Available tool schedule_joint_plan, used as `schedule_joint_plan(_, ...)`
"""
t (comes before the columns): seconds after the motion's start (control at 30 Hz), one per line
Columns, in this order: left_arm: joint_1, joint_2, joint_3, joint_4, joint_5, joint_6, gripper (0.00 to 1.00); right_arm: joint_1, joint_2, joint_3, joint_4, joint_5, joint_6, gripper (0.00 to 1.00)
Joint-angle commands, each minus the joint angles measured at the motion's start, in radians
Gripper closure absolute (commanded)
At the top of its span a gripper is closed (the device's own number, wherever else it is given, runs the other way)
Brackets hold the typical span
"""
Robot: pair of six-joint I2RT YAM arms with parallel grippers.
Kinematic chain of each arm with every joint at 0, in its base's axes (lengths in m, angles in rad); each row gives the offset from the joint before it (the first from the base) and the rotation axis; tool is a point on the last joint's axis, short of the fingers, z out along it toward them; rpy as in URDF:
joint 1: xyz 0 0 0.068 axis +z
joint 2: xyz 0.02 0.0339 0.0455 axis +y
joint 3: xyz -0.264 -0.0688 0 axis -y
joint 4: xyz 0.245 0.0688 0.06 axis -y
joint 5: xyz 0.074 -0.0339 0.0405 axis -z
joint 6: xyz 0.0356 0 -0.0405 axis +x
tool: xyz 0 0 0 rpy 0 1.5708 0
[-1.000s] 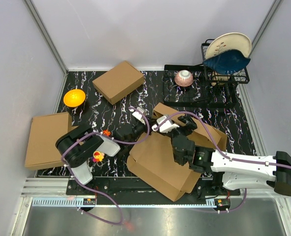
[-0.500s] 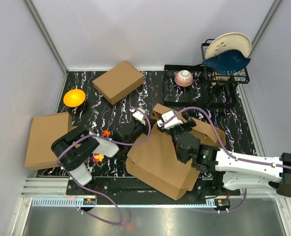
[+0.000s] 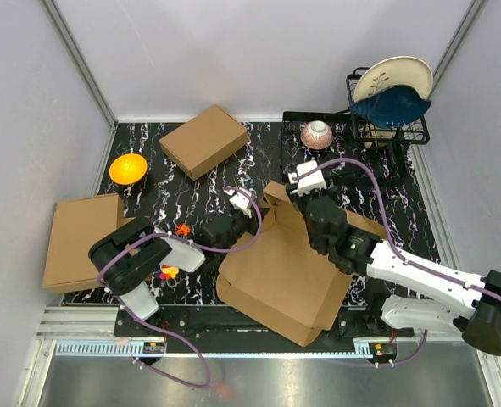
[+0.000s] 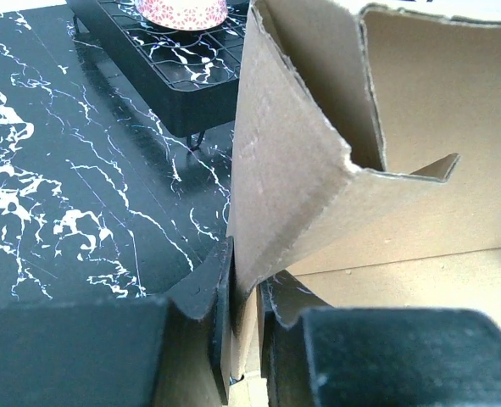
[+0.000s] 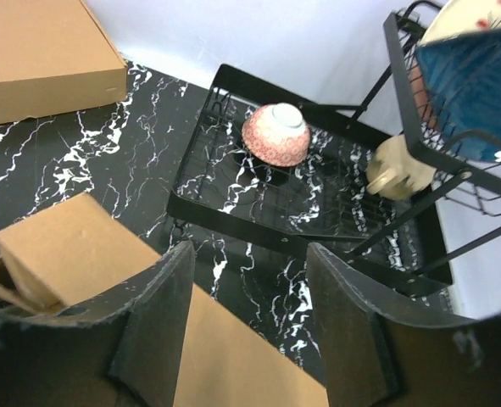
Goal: Fold the paper box
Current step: Fold the paper box at the center of the board.
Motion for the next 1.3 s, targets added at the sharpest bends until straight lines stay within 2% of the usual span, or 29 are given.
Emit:
schedule_joint_plan(0.0, -0.007, 0.000, -0.008, 0.084, -0.022, 0.004, 0.99, -0.108, 0.034, 0.073, -0.052, -0.176, 0.180, 0.40)
schedule_joint_plan(0.33, -0.010, 0.011, -0.011, 0.092, -0.022, 0.003, 0.98, -0.178, 0.290, 0.122, 0.017, -0.254, 0.154, 0.40)
schedule_joint_plan(0.57, -0.010, 0.011, -0.009, 0.097, -0.019, 0.001, 0.95, -0.177, 0.300, 0.050, 0.034, -0.270, 0.168, 0.41)
schedule_joint_plan(0.8, -0.010, 0.006, -0.009, 0.112, -0.024, -0.014, 0.83, -0.178, 0.283, -0.009, 0.029, -0.268, 0.168, 0.41)
schedule_joint_plan(0.9, -0.010, -0.010, -0.018, 0.121, -0.030, -0.022, 0.72, -0.177, 0.281, -0.012, 0.026, -0.261, 0.168, 0.41)
schedule_joint_plan(0.93, -0.010, -0.020, -0.020, 0.117, -0.030, -0.022, 0.65, -0.178, 0.278, -0.012, 0.028, -0.256, 0.165, 0.41)
schedule_joint_plan(1.0, -0.010, -0.043, -0.021, 0.109, -0.033, -0.014, 0.59, -0.177, 0.277, -0.010, 0.026, -0.256, 0.163, 0.42)
schedule_joint_plan(1.1, -0.010, -0.076, -0.029, 0.087, -0.042, 0.001, 0.54, -0.177, 0.278, -0.010, 0.025, -0.256, 0.159, 0.42)
schedule_joint_plan(1.27, -0.010, -0.095, -0.046, 0.141, -0.073, 0.008, 0.51, -0.178, 0.278, -0.016, 0.023, -0.265, 0.163, 0.43)
